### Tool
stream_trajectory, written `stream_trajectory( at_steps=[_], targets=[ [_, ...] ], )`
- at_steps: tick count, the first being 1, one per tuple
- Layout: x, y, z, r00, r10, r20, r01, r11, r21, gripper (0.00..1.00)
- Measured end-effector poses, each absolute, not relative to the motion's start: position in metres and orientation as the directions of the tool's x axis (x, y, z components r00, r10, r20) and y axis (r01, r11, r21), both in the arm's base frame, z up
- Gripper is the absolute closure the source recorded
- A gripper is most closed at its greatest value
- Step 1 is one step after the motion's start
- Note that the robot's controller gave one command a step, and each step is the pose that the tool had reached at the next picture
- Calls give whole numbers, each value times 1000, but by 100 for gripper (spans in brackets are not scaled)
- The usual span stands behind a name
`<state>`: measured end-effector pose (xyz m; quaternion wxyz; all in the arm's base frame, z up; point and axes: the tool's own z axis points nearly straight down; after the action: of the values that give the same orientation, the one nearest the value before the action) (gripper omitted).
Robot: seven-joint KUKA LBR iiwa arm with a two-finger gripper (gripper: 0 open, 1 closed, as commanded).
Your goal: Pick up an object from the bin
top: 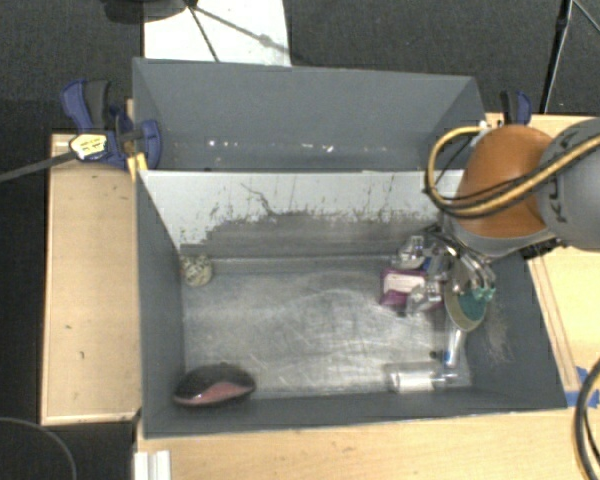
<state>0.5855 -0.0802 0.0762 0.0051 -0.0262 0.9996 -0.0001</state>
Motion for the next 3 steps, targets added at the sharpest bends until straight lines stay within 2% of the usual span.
stream_trajectory(
  at_steps=[1, 2, 3],
  targets=[
    [591, -51, 172, -996, -89, -11, -89, 996, 0, 100],
    [587, -43, 254, -995, -101, -11, -101, 995, -2, 100],
    [558, -55, 243, -991, -135, 1, -135, 991, 0, 100]
  ],
)
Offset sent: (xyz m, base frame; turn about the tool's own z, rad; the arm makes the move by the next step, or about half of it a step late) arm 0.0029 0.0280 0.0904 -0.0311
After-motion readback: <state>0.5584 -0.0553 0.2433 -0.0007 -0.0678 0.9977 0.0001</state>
